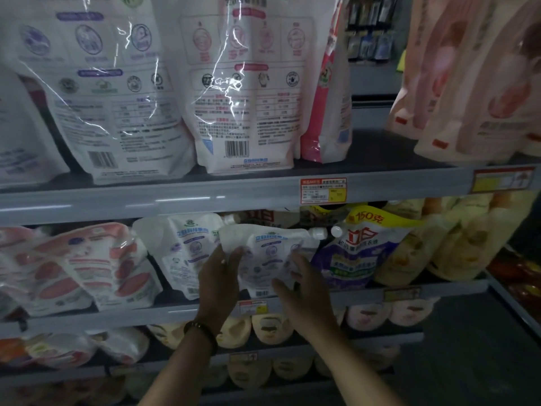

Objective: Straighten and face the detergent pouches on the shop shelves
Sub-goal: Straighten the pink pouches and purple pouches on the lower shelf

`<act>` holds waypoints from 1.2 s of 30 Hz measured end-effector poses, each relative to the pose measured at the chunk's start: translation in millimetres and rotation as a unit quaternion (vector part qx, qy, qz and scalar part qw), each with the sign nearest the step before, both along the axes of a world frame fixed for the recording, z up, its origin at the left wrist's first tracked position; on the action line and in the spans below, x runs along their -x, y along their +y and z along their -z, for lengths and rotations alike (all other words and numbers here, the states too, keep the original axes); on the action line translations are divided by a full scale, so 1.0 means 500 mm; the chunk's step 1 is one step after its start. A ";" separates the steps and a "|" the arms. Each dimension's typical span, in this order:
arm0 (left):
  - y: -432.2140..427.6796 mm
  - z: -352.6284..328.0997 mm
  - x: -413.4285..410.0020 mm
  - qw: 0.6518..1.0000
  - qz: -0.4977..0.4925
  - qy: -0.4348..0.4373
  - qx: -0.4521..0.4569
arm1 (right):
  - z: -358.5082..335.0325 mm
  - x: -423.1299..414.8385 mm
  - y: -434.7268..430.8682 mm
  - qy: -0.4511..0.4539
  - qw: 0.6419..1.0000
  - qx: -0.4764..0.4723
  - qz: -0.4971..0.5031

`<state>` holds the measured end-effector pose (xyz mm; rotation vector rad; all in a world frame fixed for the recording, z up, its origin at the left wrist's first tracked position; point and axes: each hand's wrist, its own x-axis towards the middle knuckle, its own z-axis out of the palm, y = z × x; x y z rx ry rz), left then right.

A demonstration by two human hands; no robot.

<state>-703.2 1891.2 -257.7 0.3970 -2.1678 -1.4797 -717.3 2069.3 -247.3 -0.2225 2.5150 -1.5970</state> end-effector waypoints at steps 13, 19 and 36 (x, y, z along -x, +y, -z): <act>0.029 -0.015 -0.028 0.986 -0.032 0.055 -0.157 | -0.017 -0.017 0.013 0.052 0.996 0.043 -0.057; 0.051 -0.038 -0.071 0.986 -0.034 0.093 -0.134 | -0.030 -0.042 -0.014 0.061 0.991 0.114 -0.031; 0.088 -0.063 -0.177 0.985 -0.082 0.107 0.111 | -0.121 -0.161 -0.099 0.072 0.993 0.089 0.034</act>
